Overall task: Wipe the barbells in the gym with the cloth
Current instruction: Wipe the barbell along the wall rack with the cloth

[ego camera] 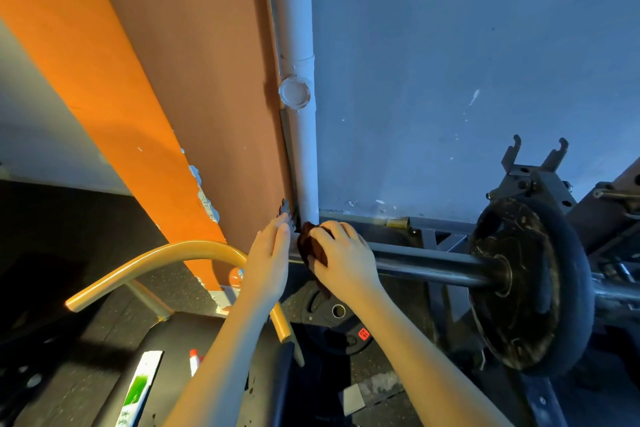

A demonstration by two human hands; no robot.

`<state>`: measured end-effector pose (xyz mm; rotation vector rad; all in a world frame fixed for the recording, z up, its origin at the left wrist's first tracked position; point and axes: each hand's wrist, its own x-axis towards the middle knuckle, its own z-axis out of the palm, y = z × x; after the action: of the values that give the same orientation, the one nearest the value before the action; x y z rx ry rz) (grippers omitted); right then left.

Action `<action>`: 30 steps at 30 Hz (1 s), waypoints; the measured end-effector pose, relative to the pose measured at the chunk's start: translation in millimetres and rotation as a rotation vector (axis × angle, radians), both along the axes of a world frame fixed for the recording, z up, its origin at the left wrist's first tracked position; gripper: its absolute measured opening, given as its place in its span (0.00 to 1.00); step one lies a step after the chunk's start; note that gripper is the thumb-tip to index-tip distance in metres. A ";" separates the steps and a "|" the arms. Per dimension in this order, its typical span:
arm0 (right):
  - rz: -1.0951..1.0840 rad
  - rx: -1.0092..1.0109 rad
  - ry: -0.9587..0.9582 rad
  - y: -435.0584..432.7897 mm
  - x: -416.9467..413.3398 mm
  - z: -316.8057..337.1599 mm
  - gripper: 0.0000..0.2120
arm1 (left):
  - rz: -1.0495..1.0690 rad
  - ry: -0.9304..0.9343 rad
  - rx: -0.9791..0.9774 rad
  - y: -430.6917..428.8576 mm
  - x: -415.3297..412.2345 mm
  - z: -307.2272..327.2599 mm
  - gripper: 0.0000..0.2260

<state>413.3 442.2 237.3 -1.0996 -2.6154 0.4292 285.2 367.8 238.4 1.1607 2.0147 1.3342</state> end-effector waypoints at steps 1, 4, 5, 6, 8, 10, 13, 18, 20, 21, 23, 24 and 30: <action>-0.024 0.003 0.002 0.3 5.2 0.7 0.22 | -0.008 0.045 -0.014 -2.2 1.4 0.5 0.19; -0.104 0.021 -0.009 1.5 29.9 -1.5 0.21 | -0.047 0.230 -0.079 -5.4 4.3 0.5 0.19; -0.132 0.031 -0.019 1.4 39.8 -2.9 0.21 | -0.070 0.287 -0.097 -5.3 4.8 -1.2 0.19; -0.160 0.045 -0.027 1.4 49.9 -4.3 0.21 | -0.091 0.329 -0.114 -5.4 6.2 -2.8 0.19; -0.216 0.076 -0.038 2.0 67.6 -5.4 0.20 | -0.116 0.400 -0.151 -5.8 8.9 -6.3 0.19; -0.268 0.115 -0.057 1.0 84.5 -4.2 0.20 | -0.135 0.475 -0.180 -7.7 11.5 -7.9 0.19; -0.345 0.168 -0.090 1.6 106.3 -0.9 0.20 | -0.147 0.544 -0.212 -9.4 9.5 -9.6 0.19; -0.455 0.221 -0.234 1.3 133.1 6.2 0.20 | -0.161 0.527 -0.211 -10.8 8.6 -5.6 0.18; -0.486 0.228 -0.295 1.3 141.7 10.7 0.20 | -0.164 0.513 -0.209 -10.9 8.8 -5.1 0.18; -0.504 0.226 -0.326 1.1 147.3 13.0 0.20 | -0.163 0.510 -0.209 -11.4 8.9 -5.3 0.18; -0.542 0.213 -0.379 1.6 159.1 16.0 0.19 | -0.160 0.501 -0.204 -12.0 8.7 -6.1 0.18; -0.559 0.205 -0.402 1.8 163.3 17.3 0.19 | -0.162 0.495 -0.196 -12.2 8.4 -6.3 0.18; -0.593 0.201 -0.496 -1.7 162.5 8.0 0.23 | -0.178 0.509 -0.186 -12.9 6.8 -7.4 0.18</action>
<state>575.8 440.5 245.2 -2.0051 -2.4381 -0.2615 292.0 354.9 230.9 1.6668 2.2452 0.7960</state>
